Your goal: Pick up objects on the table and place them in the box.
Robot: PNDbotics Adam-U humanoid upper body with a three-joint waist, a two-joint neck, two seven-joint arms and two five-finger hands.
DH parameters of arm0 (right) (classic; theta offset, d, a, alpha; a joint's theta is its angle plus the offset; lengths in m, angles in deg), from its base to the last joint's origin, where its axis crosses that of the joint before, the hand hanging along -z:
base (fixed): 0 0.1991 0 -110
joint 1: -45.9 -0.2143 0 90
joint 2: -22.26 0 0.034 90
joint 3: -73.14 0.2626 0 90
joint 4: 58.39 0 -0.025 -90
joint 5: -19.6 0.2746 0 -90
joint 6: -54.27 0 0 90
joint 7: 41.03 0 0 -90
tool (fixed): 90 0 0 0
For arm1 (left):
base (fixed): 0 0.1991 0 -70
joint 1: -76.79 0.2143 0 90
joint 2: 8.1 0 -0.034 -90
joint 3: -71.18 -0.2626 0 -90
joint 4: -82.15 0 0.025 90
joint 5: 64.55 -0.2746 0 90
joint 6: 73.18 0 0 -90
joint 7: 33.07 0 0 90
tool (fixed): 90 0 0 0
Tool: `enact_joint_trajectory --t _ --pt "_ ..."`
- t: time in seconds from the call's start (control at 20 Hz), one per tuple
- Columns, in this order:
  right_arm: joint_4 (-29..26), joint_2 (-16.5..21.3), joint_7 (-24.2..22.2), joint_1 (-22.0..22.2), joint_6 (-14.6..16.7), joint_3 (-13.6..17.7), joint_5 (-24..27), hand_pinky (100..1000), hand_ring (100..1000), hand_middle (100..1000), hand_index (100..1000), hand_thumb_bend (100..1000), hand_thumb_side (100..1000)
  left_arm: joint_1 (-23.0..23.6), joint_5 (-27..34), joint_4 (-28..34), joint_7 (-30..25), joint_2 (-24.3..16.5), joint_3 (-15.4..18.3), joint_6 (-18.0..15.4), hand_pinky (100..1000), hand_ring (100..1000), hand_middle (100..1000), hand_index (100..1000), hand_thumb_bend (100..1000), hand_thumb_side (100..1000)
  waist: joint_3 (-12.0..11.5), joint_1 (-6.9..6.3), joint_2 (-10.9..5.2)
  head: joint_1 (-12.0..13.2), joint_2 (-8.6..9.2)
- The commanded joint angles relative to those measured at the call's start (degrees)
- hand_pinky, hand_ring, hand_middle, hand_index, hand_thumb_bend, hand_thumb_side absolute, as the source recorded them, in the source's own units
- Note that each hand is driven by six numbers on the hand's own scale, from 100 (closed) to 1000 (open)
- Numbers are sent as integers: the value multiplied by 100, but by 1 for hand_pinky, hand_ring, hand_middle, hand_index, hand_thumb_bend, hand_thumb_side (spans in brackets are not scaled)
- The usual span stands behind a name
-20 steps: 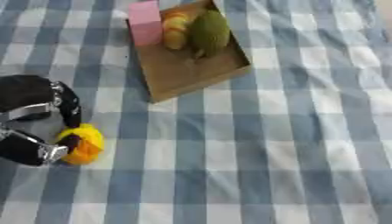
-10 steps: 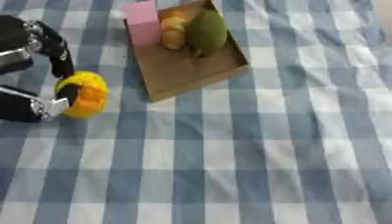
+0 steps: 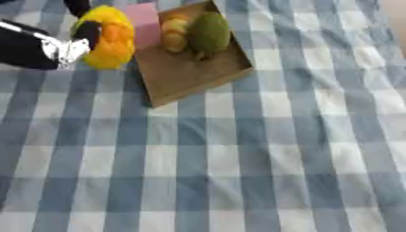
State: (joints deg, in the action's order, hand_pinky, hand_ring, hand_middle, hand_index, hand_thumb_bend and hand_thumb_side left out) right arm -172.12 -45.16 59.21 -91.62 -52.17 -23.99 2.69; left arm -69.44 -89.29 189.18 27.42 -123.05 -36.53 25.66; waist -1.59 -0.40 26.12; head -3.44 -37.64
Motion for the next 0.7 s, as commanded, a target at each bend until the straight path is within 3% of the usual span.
enact_joint_trajectory --t 0.05,0.45,0.6,0.7 --pt "-86 53 -30 -143 12 36 63 689 690 749 830 100 386 -357 -75 -558 177 294 -68 -145 723 581 470 513 100 312 33 11 -130 47 96" --pt "-86 -44 -53 -259 24 18 83 687 689 748 829 100 393 -799 -548 -1999 930 1025 -141 -737 738 600 503 551 100 258 175 33 -31 122 202" --pt "-86 -60 -47 -263 21 16 90 687 689 748 829 100 395 -769 -732 -2312 847 1085 -219 -867 777 648 555 617 100 190 183 21 -14 110 198" --pt "-86 -62 -34 -254 19 26 89 686 689 748 828 100 395 -726 -854 -2400 640 1085 -247 -920 822 711 614 686 100 213 183 13 -12 97 185"
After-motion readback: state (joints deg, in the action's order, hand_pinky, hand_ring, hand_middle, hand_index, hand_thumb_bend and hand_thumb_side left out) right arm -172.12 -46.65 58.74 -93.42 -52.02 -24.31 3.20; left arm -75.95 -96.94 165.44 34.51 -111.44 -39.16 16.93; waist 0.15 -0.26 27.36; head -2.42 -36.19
